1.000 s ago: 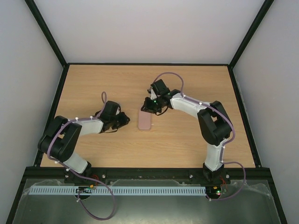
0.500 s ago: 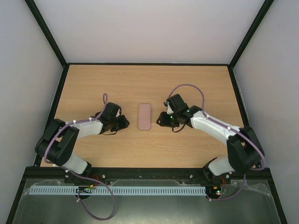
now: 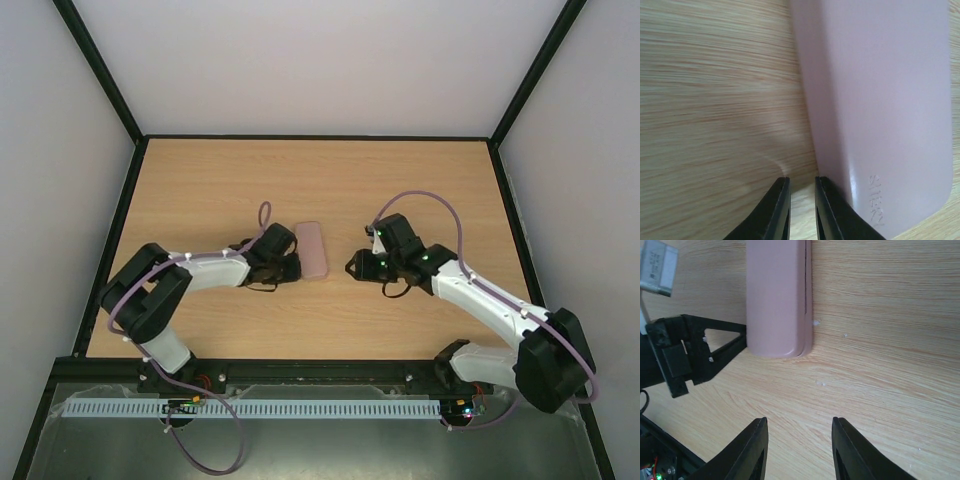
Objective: Organize the sunglasses
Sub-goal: Adjust the sunglasses case at the center of the board.
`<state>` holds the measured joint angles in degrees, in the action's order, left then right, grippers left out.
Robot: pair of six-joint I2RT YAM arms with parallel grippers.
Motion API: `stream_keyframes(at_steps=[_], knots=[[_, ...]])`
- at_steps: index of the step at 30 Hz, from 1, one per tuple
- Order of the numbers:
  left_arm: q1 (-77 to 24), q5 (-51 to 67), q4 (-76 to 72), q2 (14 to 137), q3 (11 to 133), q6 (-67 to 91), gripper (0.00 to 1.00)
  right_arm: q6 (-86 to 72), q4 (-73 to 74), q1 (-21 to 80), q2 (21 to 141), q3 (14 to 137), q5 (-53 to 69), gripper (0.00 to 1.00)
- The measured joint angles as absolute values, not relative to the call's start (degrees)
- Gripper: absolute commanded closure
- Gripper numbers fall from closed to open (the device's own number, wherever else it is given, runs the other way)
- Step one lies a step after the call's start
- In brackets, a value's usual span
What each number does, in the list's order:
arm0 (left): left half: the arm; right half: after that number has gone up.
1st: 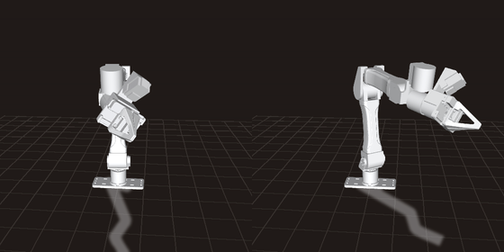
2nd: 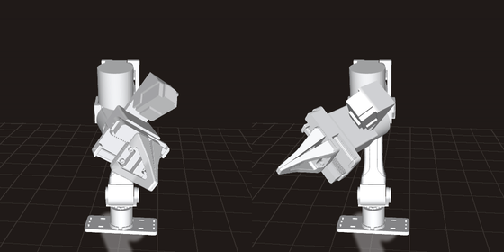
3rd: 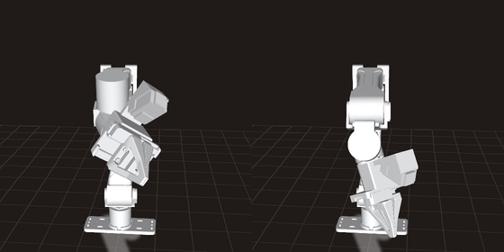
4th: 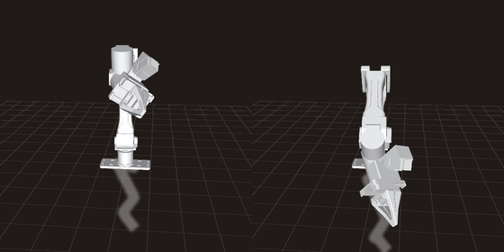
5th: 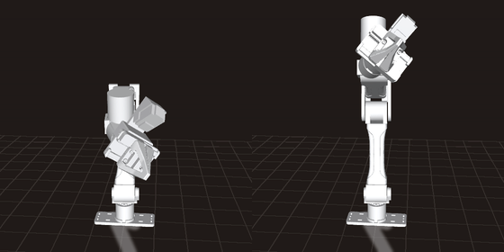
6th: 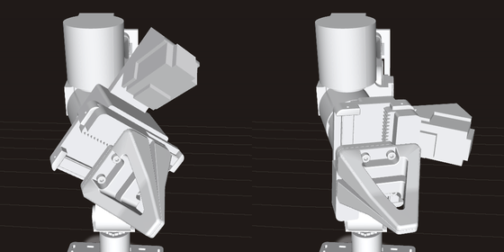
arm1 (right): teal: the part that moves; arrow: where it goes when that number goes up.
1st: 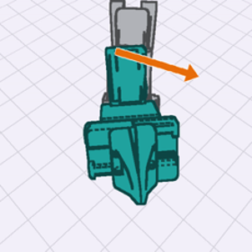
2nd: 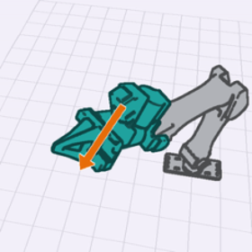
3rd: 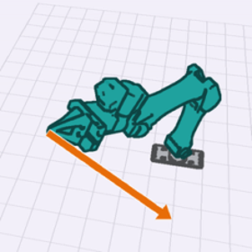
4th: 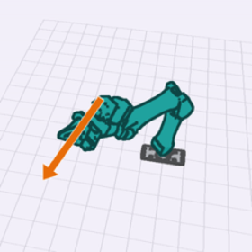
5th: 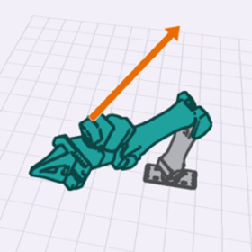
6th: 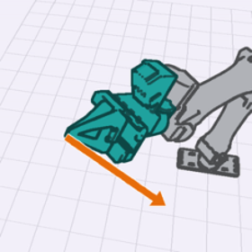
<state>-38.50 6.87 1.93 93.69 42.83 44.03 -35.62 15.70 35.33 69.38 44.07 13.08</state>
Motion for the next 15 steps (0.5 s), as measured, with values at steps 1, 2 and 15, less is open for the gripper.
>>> stream_keyframes(at_steps=[1,2,15], knots=[[-39.5,6.5,2.1,94.2,43.4,44.4,0.84,-35.6,15.7,35.2,68.7,43.8,13.1,0.64],[-40.5,6.2,2.1,94.8,44.1,44.9,0.84,-35.6,15.8,35.0,68.0,43.5,13.1,0.64],[-49.7,4.1,2.3,105.4,56.4,49.1,0.84,-35.5,16.9,32.0,62.9,41.2,14.1,0.64]])
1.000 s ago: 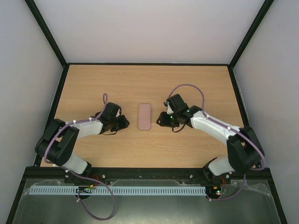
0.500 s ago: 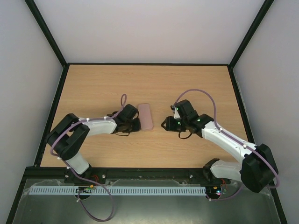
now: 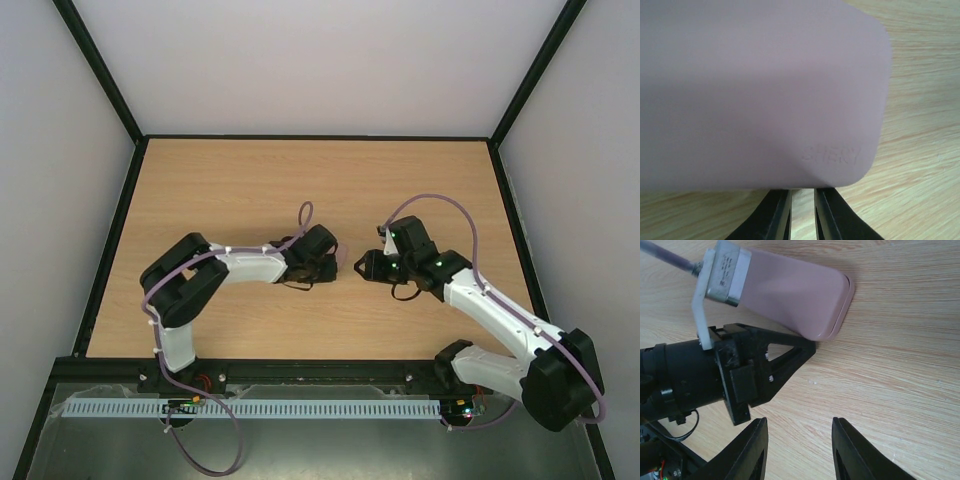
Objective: Organize the sunglasses
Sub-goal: Adjust the sunglasses case at the center of the board.
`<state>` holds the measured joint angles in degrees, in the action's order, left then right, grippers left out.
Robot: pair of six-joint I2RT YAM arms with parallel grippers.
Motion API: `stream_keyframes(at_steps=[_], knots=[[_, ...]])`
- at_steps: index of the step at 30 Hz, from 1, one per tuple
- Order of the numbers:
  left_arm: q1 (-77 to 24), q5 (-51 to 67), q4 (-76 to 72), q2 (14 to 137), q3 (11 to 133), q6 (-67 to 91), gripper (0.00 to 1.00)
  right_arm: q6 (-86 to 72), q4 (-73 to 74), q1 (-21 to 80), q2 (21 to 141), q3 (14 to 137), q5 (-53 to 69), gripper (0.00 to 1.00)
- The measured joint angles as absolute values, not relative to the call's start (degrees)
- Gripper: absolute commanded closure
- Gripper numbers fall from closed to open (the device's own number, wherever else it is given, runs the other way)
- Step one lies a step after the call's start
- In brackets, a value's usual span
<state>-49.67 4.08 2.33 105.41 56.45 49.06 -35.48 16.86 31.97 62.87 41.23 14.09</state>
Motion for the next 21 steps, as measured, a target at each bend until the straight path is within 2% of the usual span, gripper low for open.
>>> stream_keyframes(at_steps=[6,21], knots=[[-51.2,3.8,3.4,109.6,62.2,49.3,0.84,-35.1,17.1,30.6,61.5,40.3,14.8,0.64],[-51.4,2.2,4.6,113.1,67.2,48.3,0.85,-34.9,18.2,29.6,61.1,39.3,15.3,0.64]])
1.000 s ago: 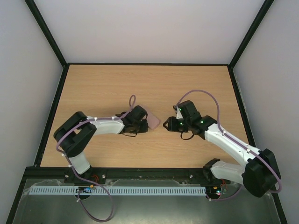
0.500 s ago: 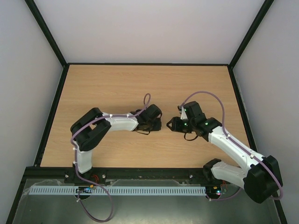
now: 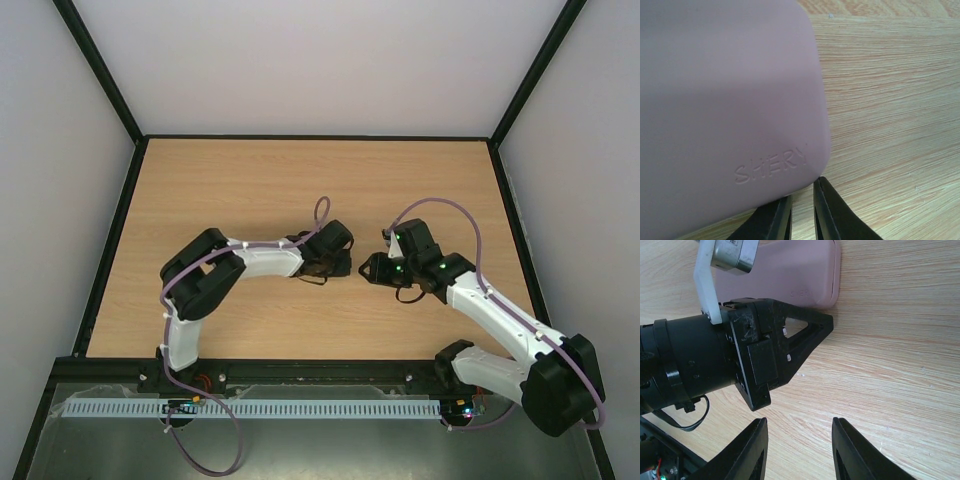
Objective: Organize the sunglasses
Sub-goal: Adjust the sunglasses case at the center of the board.
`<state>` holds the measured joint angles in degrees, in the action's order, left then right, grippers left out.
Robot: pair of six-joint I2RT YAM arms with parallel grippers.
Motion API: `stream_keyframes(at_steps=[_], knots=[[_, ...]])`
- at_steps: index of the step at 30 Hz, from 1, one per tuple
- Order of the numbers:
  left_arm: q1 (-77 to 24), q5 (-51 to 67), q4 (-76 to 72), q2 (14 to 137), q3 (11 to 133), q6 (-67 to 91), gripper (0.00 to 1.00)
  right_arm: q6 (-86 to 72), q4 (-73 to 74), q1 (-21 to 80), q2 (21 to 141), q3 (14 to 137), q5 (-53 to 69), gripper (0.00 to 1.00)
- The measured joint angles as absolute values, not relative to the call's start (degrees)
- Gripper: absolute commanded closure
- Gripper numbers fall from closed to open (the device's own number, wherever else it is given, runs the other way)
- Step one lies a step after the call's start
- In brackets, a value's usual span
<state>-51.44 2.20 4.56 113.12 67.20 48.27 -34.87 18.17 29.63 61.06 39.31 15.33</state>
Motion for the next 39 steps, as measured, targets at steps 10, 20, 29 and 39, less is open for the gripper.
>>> stream_keyframes(at_steps=[10,20,29,39], knots=[[-52.0,1.1,8.0,106.1,62.8,47.2,0.8,-34.9,21.0,29.6,58.3,39.4,14.7,0.64],[-51.7,-4.1,14.7,80.9,59.9,46.2,0.62,-34.4,26.4,29.6,56.6,43.9,12.4,0.59],[-43.2,-7.2,18.9,65.0,54.3,42.7,0.03,-33.6,28.9,29.6,58.6,52.5,8.6,0.17],[-37.8,-9.8,23.2,56.1,53.5,39.6,0.01,-35.0,28.9,29.6,61.7,59.2,5.0,0.01]])
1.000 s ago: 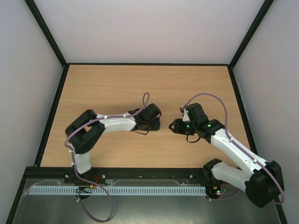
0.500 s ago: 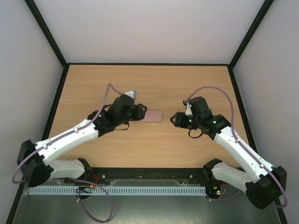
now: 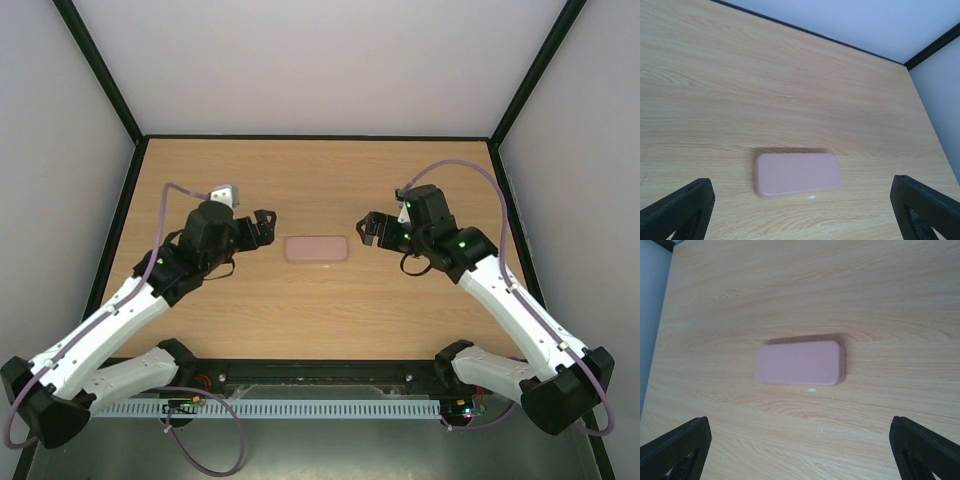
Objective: Organize the sunglasses
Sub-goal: Reset both arms
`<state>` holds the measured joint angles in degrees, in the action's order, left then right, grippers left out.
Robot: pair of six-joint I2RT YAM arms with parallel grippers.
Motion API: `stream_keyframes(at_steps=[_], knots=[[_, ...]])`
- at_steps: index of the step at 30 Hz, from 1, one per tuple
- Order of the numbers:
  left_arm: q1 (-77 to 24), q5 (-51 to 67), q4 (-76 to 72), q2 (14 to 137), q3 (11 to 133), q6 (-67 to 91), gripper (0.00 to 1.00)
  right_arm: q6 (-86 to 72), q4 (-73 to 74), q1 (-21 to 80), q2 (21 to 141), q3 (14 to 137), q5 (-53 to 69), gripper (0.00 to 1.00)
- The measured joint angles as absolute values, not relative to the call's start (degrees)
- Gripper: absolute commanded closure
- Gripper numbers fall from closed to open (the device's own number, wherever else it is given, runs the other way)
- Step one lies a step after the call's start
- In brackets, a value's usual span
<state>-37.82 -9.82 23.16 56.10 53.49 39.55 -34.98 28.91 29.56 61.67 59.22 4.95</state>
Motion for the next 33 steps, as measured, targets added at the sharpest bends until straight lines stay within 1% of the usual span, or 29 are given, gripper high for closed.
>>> stream_keyframes(at_steps=[6,11,16,23,27,33], knots=[[-36.6,-11.0,25.2,51.5,52.2,39.2,0.01,-35.2,28.8,29.6,60.9,60.2,2.5,0.01],[-36.4,-11.2,26.2,48.8,50.2,39.1,0.01,-35.5,27.9,29.6,57.4,58.7,-0.1,0.02],[-36.3,-11.7,26.0,45.8,47.3,38.6,0.01,-35.6,25.1,29.6,54.7,52.6,-1.8,0.02],[-35.6,-15.4,23.1,43.9,43.8,36.9,0.01,-35.3,20.0,29.5,56.1,46.9,-3.6,0.01],[-31.3,-16.4,18.2,45.1,40.4,34.8,0.01,-34.9,14.3,27.6,59.0,44.6,-4.6,0.01],[-19.1,-13.5,9.1,52.1,34.2,30.0,0.01,-35.2,3.7,17.7,64.1,38.5,-5.1,0.01]])
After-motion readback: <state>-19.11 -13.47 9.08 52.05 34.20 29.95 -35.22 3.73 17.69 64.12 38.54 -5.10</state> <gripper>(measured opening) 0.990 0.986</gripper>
